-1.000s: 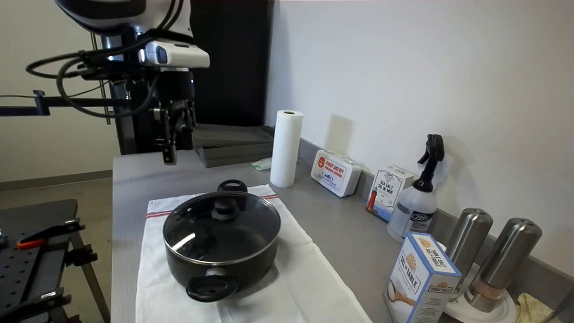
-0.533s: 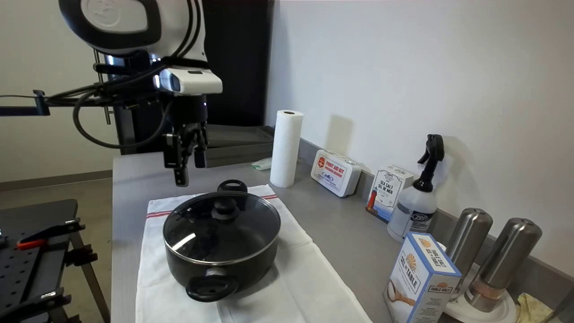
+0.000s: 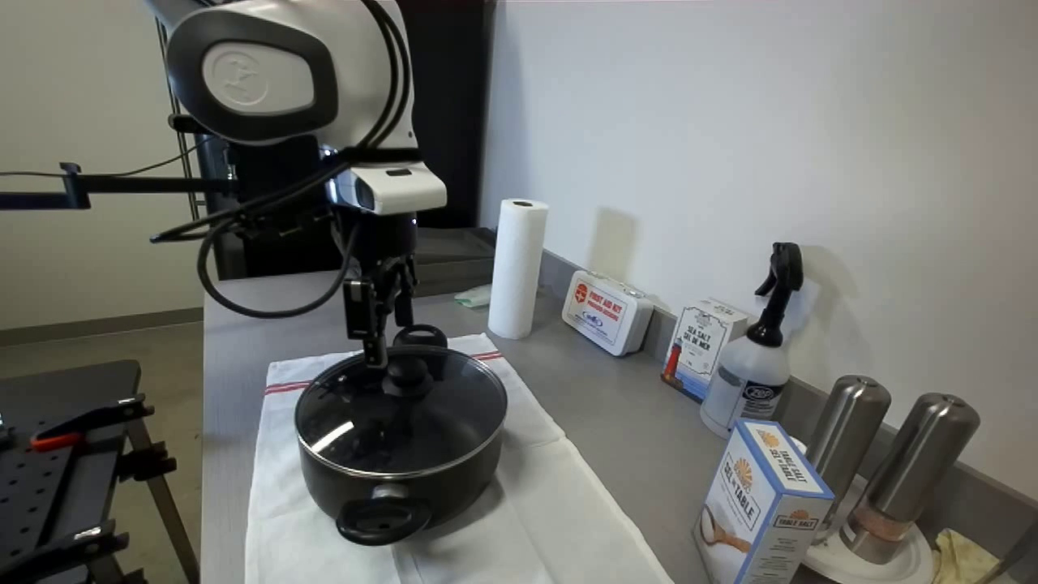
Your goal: Remove the lid from the pot
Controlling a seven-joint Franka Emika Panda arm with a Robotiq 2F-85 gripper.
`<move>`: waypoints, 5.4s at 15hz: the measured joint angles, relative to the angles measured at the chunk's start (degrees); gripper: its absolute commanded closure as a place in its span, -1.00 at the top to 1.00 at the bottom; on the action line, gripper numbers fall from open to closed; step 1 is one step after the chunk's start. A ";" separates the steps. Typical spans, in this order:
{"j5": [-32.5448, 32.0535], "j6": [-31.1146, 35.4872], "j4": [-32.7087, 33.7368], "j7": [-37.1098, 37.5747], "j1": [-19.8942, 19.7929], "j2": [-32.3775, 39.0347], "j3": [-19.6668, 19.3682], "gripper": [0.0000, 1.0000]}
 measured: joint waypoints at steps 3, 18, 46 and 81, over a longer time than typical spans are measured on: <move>1.10 1.01 1.73 -0.51 0.90 2.86 -0.58 1.00; 4.38 1.13 4.86 -0.59 3.46 9.05 -3.46 -0.10; -7.35 -2.09 -7.95 4.66 10.18 -10.14 5.02 -0.50; -4.08 15.56 3.73 -6.40 18.54 21.93 6.79 -0.50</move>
